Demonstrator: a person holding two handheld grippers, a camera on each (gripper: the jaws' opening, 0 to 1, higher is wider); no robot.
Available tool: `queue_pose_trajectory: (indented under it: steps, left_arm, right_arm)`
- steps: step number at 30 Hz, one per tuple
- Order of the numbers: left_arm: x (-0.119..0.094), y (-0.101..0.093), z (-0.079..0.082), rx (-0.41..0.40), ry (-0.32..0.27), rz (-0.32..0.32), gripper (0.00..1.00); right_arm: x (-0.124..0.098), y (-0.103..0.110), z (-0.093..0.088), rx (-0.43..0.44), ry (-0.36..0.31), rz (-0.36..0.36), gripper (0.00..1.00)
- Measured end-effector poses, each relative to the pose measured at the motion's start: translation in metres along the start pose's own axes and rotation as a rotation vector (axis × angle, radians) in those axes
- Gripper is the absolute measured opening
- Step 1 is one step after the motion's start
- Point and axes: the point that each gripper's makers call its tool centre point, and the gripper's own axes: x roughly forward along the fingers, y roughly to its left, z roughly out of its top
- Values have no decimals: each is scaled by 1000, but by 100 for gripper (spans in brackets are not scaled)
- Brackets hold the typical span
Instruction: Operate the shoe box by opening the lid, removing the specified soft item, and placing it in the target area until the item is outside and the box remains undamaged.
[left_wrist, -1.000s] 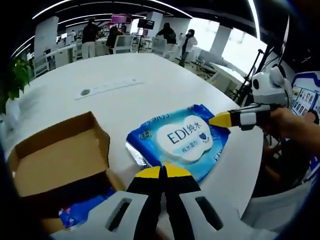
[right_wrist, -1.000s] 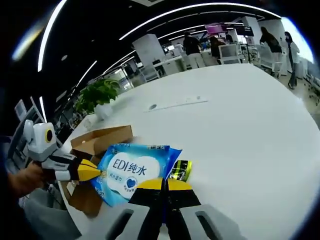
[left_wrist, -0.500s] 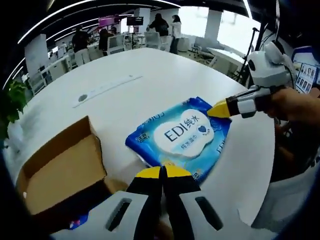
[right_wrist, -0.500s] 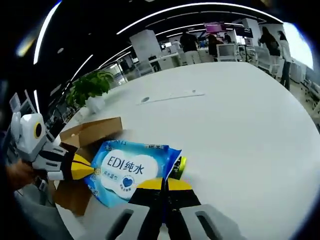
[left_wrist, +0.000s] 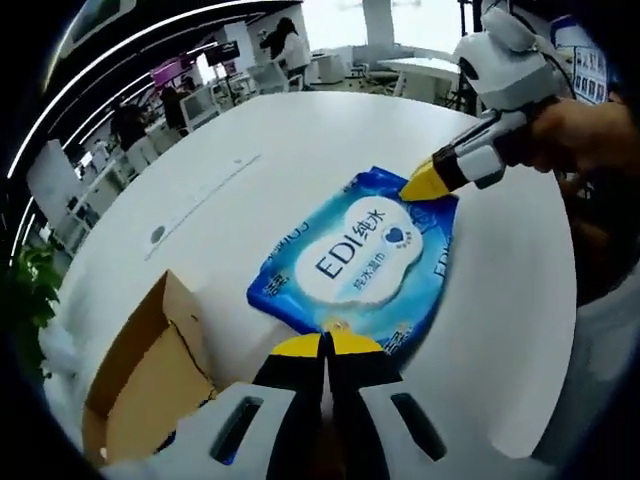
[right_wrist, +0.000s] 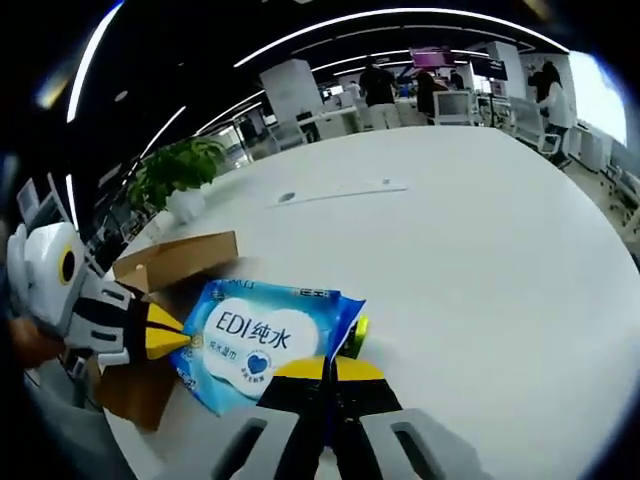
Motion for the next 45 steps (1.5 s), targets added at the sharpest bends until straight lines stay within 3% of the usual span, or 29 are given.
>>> queue_pose_trajectory:
  steps: [4, 9, 29, 40, 43, 45]
  left_arm:
    - [5, -1, -3, 123, 28, 12, 0]
    - [8, -3, -5, 160, 43, 15, 0]
    - [6, -3, -5, 131, 43, 7, 0]
    - [6, -5, -4, 67, 34, -11, 0]
    - [6, -5, -5, 144, 36, -2, 1]
    - [5, -6, -5, 133, 36, -1, 2]
  right_arm:
    - [3, -2, -3, -4, 4, -8, 0]
    - [3, -2, -3, -3, 4, -12, 0]
    - [2, -7, -4, 3, -10, -31, 0]
    - [0, -9, -8, 50, -14, -52, 0]
    - [0, -10, -7, 45, -14, -55, 0]
    - [-1, -9, -8, 43, -12, -56, 0]
